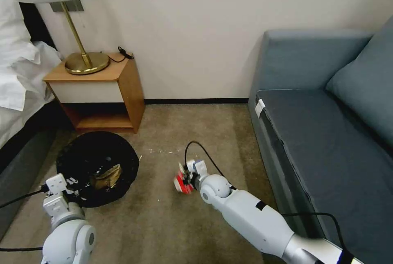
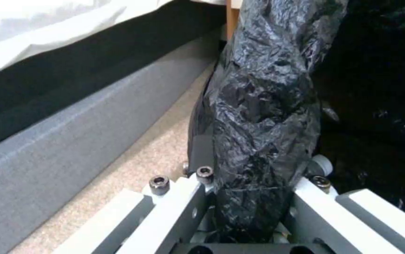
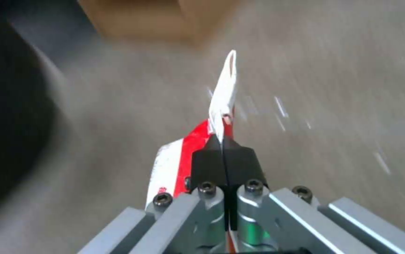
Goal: Pick up the trash bin, then pick up the garbage on the floor and place it into the trash bin.
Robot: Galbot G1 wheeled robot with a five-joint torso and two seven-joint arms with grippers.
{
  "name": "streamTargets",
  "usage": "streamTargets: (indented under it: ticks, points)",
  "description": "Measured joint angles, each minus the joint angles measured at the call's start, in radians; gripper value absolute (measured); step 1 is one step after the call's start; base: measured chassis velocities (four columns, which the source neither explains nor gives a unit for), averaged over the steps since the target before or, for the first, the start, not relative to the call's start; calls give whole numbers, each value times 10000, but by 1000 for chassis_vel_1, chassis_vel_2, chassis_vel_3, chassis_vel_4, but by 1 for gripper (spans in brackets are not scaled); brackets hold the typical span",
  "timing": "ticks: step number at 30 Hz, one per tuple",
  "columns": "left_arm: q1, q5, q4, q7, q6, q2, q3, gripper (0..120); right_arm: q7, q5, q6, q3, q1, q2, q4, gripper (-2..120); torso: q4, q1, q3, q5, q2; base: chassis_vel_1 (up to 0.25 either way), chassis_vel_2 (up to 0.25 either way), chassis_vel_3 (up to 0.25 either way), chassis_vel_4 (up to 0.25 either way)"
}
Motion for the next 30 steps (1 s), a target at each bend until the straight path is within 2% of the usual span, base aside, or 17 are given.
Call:
streamTargets:
  ticks: [6,9,13,18,24,30]
  points:
    - [-52,-10,22,6,0,18,23,2,-173,255,726,64,154,152,422,0,1,0,0,0,0,0,0,0,0]
    - [-76,-63,23,17,2,80,23,2,-759,489,1872,34,383,374,1181,0,1,0,0,0,0,0,0,0,0]
    - [-72,-89,15,28,14,86,28,2,-1336,687,2479,-397,411,397,1566,0,1,0,0,-1,0,0,0,0,0]
    - [-46,-72,-104,45,38,26,106,2,-2175,58,2569,-1395,455,398,1430,0,1,0,0,-1,0,0,0,0,0]
    - [1,26,-225,50,52,-73,169,2,-2262,-330,2603,-2104,631,417,1048,0,1,0,0,-1,0,0,0,0,0]
    - [89,217,-429,54,62,-266,255,2,-2242,-450,2949,-2631,1187,776,311,0,1,0,0,0,0,0,0,0,0]
